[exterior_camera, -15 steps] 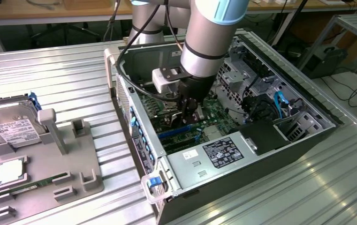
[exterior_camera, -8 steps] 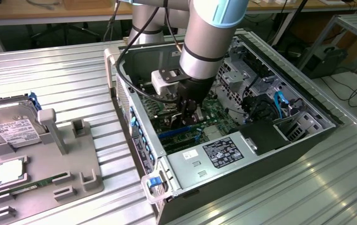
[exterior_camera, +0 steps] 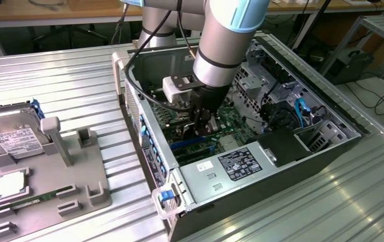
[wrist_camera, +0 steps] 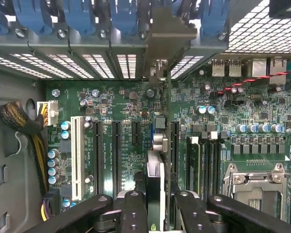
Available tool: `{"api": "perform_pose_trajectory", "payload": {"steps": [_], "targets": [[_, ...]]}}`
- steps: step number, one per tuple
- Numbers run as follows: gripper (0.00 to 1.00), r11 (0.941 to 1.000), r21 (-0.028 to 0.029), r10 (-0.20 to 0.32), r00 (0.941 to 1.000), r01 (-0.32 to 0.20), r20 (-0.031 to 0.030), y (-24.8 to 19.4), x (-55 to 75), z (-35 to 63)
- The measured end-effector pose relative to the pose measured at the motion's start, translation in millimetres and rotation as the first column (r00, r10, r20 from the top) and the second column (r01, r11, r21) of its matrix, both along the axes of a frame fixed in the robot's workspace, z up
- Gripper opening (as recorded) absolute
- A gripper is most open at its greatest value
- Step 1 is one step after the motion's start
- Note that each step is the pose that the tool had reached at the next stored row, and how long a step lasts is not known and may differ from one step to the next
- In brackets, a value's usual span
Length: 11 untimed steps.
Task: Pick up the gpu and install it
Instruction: 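Insert the gpu into the slot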
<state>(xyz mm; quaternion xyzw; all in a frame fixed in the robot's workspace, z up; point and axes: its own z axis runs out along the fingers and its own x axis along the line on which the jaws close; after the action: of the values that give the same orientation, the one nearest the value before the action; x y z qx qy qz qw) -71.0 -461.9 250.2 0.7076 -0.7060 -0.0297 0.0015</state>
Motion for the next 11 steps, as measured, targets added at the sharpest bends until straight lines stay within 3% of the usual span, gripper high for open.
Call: {"api": "perform_pose_trajectory", "payload": {"steps": [11], "targets": [[0.27, 1.0000, 0.0006, 0.000, 1.0000, 0.000, 0.0000, 0.0, 0.0, -4.0]]}}
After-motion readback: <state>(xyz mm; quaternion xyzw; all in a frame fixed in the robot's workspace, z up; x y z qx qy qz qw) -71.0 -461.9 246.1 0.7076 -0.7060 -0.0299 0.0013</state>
